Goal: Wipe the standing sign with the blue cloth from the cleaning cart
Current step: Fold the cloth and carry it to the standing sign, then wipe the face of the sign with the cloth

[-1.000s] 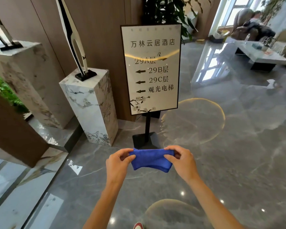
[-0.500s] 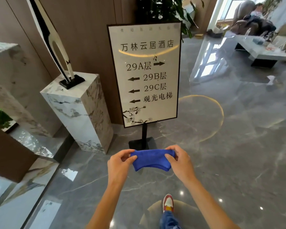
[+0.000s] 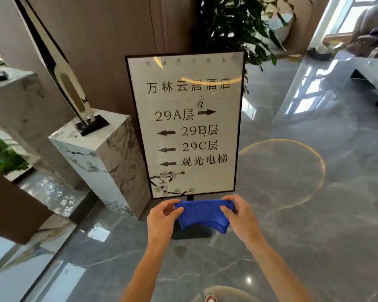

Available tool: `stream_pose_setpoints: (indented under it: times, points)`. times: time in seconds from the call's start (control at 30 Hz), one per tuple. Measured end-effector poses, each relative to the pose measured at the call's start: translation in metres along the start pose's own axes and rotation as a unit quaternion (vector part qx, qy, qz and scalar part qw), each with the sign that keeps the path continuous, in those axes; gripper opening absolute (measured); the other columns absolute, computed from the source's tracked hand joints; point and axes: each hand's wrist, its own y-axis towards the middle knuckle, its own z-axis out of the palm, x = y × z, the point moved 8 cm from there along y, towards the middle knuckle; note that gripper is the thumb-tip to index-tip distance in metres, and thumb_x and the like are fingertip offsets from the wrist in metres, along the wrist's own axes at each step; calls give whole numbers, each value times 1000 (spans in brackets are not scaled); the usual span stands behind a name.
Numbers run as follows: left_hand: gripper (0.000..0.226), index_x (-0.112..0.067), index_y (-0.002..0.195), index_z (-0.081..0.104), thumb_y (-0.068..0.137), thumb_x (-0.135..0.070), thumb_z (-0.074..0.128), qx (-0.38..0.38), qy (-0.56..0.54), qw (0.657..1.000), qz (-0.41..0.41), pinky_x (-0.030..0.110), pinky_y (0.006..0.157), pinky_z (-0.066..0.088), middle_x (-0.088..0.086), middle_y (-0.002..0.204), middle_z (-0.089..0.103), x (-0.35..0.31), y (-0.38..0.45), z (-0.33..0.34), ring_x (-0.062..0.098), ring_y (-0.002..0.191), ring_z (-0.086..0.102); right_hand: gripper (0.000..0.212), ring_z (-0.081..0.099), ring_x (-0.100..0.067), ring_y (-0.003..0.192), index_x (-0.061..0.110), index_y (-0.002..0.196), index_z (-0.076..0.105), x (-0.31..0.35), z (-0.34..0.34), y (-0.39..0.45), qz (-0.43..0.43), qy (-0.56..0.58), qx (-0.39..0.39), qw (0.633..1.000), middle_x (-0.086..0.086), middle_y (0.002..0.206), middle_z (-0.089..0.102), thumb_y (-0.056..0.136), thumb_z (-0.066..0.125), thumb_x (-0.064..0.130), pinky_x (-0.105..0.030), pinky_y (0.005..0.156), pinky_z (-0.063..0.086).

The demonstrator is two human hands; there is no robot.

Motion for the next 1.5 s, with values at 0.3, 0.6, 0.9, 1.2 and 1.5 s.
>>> stream_pose_setpoints:
  times: [0.3,0.6,0.9,1.2,1.5]
  points:
    - [25,-28,91,77,83,-5,77,-22,-30,999,-38,16,64,53,-5,79,77,-5,48,17,9,79,71,27,72,-17,96,24,99,66,-3,-1,66,27,109,42,993,5,99,75,92,64,-3,-32,84,59]
    - [23,-32,93,78,87,-11,75,12,-103,993,-55,19,65,56,-6,88,76,-14,99,16,8,85,71,22,73,-22,94,11,110,66,20,20,113,57,222,45,972,-8,100,76,92,64,-3,-26,76,58]
    - [14,-12,93,77,87,-1,70,75,-246,958,-126,25,59,57,14,88,75,4,153,13,21,78,74,44,72,-37,100,10,121,57,17,69,146,139,401,22,905,-20,110,74,81,72,-1,-43,76,62]
    - [19,-5,91,79,84,4,63,144,-320,924,-151,29,67,60,23,104,74,8,173,25,29,89,74,71,58,-42,123,-3,138,54,27,101,150,207,549,141,797,-28,140,55,76,84,13,-48,104,45]
    - [34,-9,102,78,89,13,56,157,-337,916,-148,31,73,59,20,115,72,-4,179,47,33,102,71,75,39,-48,139,-6,143,45,30,108,161,234,526,156,803,-34,147,44,80,78,18,-55,118,25]
